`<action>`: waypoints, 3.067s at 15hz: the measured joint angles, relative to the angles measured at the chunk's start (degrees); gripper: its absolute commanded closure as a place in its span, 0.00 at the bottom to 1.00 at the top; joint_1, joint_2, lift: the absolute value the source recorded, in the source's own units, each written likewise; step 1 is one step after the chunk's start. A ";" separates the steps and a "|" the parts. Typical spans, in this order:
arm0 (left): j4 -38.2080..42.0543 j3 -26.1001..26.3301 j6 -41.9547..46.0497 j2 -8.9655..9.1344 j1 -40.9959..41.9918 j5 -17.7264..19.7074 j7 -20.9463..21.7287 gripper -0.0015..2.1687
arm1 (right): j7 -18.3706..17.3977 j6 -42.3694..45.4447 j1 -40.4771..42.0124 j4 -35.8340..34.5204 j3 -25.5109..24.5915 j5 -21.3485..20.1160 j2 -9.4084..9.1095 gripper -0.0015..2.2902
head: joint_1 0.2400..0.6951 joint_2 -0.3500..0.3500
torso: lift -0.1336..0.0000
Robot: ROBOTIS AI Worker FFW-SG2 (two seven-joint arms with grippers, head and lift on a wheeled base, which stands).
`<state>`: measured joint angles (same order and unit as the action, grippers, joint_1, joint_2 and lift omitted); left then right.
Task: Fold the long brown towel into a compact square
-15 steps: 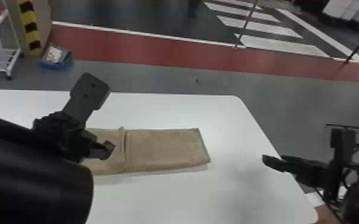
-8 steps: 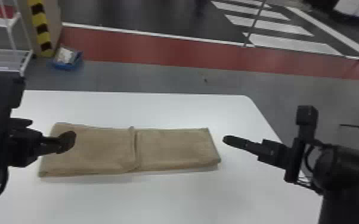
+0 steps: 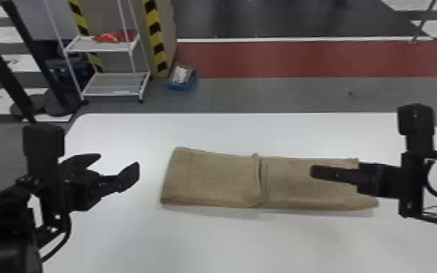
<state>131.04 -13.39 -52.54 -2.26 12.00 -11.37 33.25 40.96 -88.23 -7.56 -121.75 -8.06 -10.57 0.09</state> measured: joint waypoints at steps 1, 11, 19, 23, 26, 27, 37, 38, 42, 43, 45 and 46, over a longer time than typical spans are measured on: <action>-0.16 -1.14 1.00 -0.12 0.59 0.95 0.23 0.04 | -0.82 0.93 -0.46 1.74 1.33 0.07 0.00 0.10 | 1.00 0.67 | 0.07; -0.57 -4.09 5.66 -0.38 3.56 3.11 1.21 0.05 | -4.04 7.81 -5.64 13.18 7.32 2.64 0.00 0.10 | 1.00 0.77 | 0.07; -0.35 -4.10 6.12 -0.41 4.48 3.02 1.47 0.06 | -3.95 7.15 -6.98 17.09 8.60 4.96 0.00 0.10 | 1.00 0.80 | 0.07; -0.19 -4.17 6.76 -0.45 5.00 3.05 1.47 0.06 | -2.66 9.17 -7.77 20.41 8.77 6.40 0.00 0.11 | 1.00 0.82 | 0.07; -0.12 -4.20 7.33 -0.41 5.28 3.11 1.47 0.07 | -1.79 11.15 -7.92 22.27 8.77 7.47 0.00 0.11 | 1.00 0.83 | 0.07; -0.10 -4.24 7.39 -0.40 5.36 3.11 1.47 0.07 | -1.34 11.43 -8.04 22.80 8.77 7.66 0.00 0.11 | 1.00 0.83 | 0.07; 0.43 -4.36 7.58 -0.37 6.54 3.11 1.36 0.07 | 1.93 15.14 -8.44 27.35 10.68 8.19 0.00 0.13 | 1.00 0.88 | 0.07; 0.47 -4.36 7.58 -0.37 6.67 3.11 1.34 0.07 | 1.93 15.14 -8.44 27.59 11.14 7.95 0.00 0.15 | 1.00 0.88 | 0.07; 0.60 -4.37 7.75 -0.37 7.16 3.11 1.21 0.07 | 1.93 15.32 -8.44 27.86 11.91 7.82 0.00 0.21 | 1.00 0.89 | 0.07; 0.61 -4.43 7.82 -0.37 7.27 3.11 1.26 0.07 | 1.93 15.41 -8.44 27.92 11.92 7.83 0.00 0.23 | 1.00 0.89 | 0.07; 0.62 -4.58 8.01 -0.37 7.46 3.11 1.29 0.07 | 1.83 15.48 -8.44 28.10 11.93 7.63 0.00 0.26 | 1.00 0.89 | 0.07; 0.62 -4.62 8.09 -0.37 7.57 3.11 1.29 0.07 | 1.72 15.49 -8.44 28.22 11.95 7.38 0.00 0.26 | 1.00 0.89 | 0.07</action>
<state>131.66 -18.01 -44.45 -2.64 19.57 -8.26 34.54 42.68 -72.73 -16.00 -93.53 3.89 -3.18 0.09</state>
